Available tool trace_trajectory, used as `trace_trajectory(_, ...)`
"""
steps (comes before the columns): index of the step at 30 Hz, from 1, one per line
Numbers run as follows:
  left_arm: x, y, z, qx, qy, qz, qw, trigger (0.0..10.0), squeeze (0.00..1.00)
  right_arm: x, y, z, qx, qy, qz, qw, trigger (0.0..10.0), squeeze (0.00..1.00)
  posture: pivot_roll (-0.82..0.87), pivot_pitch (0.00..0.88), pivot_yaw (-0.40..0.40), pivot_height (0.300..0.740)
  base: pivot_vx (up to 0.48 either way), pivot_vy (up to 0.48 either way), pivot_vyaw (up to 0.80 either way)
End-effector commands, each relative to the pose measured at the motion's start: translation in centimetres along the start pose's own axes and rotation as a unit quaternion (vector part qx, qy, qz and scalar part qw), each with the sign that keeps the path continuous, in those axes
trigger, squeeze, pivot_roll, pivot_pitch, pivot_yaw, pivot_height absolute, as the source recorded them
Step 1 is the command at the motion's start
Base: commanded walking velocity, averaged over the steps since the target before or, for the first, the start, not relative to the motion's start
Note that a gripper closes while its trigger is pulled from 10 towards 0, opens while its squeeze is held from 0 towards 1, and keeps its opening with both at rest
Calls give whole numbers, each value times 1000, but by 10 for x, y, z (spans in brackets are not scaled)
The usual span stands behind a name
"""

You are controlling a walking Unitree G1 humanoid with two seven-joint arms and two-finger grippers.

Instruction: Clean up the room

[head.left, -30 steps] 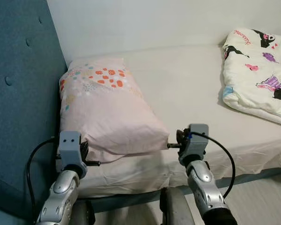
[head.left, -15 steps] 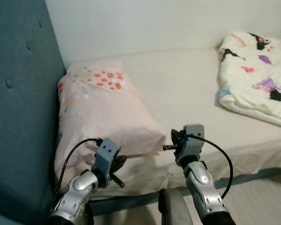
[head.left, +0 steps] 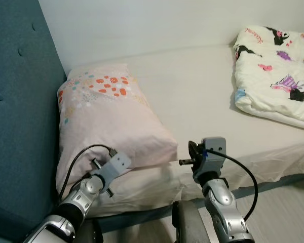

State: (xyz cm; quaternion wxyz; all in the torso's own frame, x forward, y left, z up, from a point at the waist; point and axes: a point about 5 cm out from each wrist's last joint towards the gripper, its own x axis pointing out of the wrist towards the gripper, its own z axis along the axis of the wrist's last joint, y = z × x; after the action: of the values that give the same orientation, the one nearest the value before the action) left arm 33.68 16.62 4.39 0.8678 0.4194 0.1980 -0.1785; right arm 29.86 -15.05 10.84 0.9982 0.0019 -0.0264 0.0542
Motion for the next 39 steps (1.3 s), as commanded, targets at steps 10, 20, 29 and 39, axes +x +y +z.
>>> trace_trajectory(10, -24, 46, -70, 96, 130, 41, 986, 10000, 0, -3, 3, -3, -6, 19, 4, 1000, 10000, 0, -127, 263, 2, 578, 0, 0, 0)
trace_trajectory(20, -46, 77, -105, 105, 194, 77, 972, 10000, 0, 1, 8, -1, -5, 21, 10, 1000, 10000, 0, -105, 247, -7, 578, 0, 0, 0)
trace_trajectory(29, -65, 59, -137, 56, 207, 31, 976, 10000, 0, 2, 32, 2, 45, 26, 93, 994, 10000, 0, -101, 239, 10, 578, 0, 0, 0)
trace_trajectory(39, -101, 52, -158, -59, 100, -64, 991, 10000, 0, -14, 91, 0, 73, 79, 352, 930, 10000, 0, -69, 228, -35, 578, 0, 0, 0)
